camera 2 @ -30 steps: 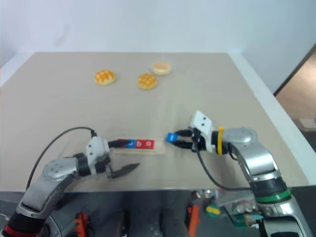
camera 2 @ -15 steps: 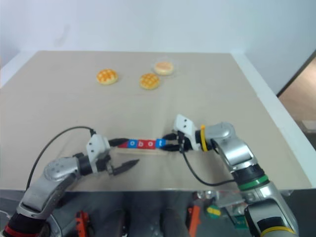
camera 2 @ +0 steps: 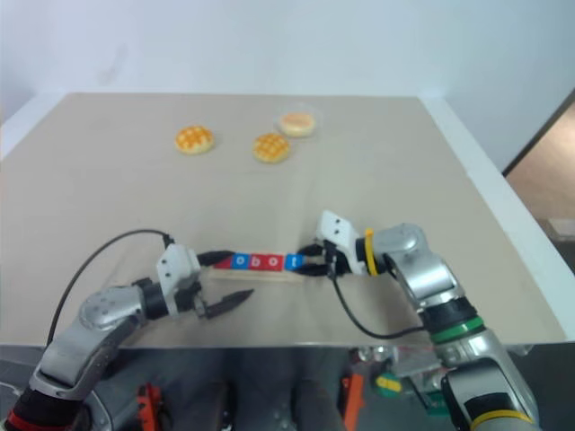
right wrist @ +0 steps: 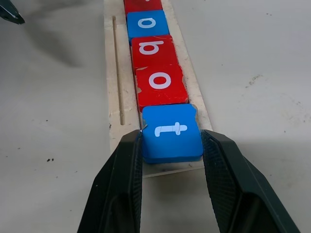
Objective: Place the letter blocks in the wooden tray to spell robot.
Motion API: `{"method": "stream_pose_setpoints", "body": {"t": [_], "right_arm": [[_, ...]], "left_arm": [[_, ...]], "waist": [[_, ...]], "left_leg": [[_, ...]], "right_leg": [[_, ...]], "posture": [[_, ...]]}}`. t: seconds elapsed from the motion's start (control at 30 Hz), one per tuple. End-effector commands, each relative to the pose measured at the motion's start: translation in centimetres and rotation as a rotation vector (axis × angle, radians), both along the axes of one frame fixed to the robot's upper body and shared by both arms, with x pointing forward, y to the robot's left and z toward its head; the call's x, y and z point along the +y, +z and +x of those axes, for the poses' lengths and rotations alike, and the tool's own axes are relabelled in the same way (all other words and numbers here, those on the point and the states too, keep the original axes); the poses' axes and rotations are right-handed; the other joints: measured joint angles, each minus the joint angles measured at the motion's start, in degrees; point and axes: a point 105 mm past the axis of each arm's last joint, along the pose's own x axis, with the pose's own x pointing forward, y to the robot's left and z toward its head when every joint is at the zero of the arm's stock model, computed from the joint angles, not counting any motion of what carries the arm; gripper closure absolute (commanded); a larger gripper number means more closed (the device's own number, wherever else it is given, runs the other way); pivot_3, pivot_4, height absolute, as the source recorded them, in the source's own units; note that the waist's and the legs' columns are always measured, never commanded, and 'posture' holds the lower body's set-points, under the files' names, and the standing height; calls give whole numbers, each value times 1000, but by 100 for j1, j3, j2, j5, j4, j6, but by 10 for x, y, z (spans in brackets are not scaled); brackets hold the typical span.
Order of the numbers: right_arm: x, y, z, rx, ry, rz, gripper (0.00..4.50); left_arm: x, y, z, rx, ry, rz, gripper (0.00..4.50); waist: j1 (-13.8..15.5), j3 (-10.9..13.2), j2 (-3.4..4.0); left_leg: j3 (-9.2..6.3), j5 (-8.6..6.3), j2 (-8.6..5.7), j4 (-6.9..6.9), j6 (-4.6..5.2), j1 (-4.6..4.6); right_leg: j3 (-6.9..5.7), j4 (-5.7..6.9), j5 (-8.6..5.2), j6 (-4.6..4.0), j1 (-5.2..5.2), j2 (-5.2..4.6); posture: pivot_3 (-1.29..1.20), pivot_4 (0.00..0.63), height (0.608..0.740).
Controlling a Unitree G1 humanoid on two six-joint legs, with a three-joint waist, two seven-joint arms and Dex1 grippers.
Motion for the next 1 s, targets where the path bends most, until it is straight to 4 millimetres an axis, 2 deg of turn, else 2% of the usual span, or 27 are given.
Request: {"method": "stream_pose_setpoints", "body": {"t": [0.03, 0.07, 0.27, 0.3, 0.43, 0.53, 0.63, 0.77, 0.97, 1.0], "right_arm": [[4, 6, 0, -13, 37, -2, 3251], [5, 7, 1, -23, 35, 0, 2223], [8, 13, -2, -9, 37, 33, 194], [8, 15, -1, -16, 32, 43, 13], [6, 36, 6, -16, -71, 160, 13], [-3, 47, 13, -1, -207, 258, 13], [-15, 40, 12, 36, -316, 295, 782], [-20, 18, 0, 32, -368, 249, 2256], [-18, 7, -2, 20, -405, 242, 4468], [-17, 7, -2, 21, -409, 248, 4468]], "left_arm": [[-1, 10, -4, -38, -8, -6, 0], [0, 10, -4, -37, -8, -5, 0], [1, 10, -4, -39, -10, 6, 0], [1, 10, -4, -38, -11, 7, 0], [1, 9, -5, -43, -15, 12, 0], [1, 10, -5, -48, -15, 3, 0], [0, 12, -7, -46, -31, -12, 0], [-1, 12, -11, -22, -51, -27, 0], [-1, 11, -10, -21, -58, -19, 0], [-1, 11, -10, -21, -58, -18, 0]], "waist": [[0, 0, 0], [0, 0, 0], [-1, 0, 0], [-1, 0, 0], [-2, 0, 0], [-1, 0, 0], [8, -1, -1], [20, 0, 0], [-37, 0, 1], [-37, 0, 1]], "left_leg": [[0, 0, 0, 0, 0, 0], [0, 0, 0, 0, 0, 0], [0, 0, 0, 0, 0, 0], [0, 0, 0, 0, 0, 0], [0, 0, 0, 0, 0, 0], [-2, 0, 1, 0, 0, -1], [-2, 0, -1, 0, 0, -2], [-2, 0, -4, -3, 0, -5], [6, 1, 2, 2, 0, 4], [5, 2, 2, 2, 1, 7]], "right_leg": [[0, 0, 0, 0, 0, 0], [0, 0, 0, 0, 0, 0], [0, 0, 0, 0, 0, 0], [0, 0, 0, 0, 0, 0], [0, 1, 0, 0, 0, 0], [0, 1, 0, 0, 0, 0], [0, 1, 0, 0, 1, -2], [1, 0, -6, 4, -2, -4], [5, 0, 8, 1, 0, 2], [5, 0, 8, -1, 1, 3]], "posture": [[0, 150, 740], [0, 150, 740], [0, 150, 740], [0, 150, 740], [0, 150, 740], [0, 150, 740], [0, 150, 740], [0, 150, 740], [0, 150, 740], [0, 150, 740]]}}
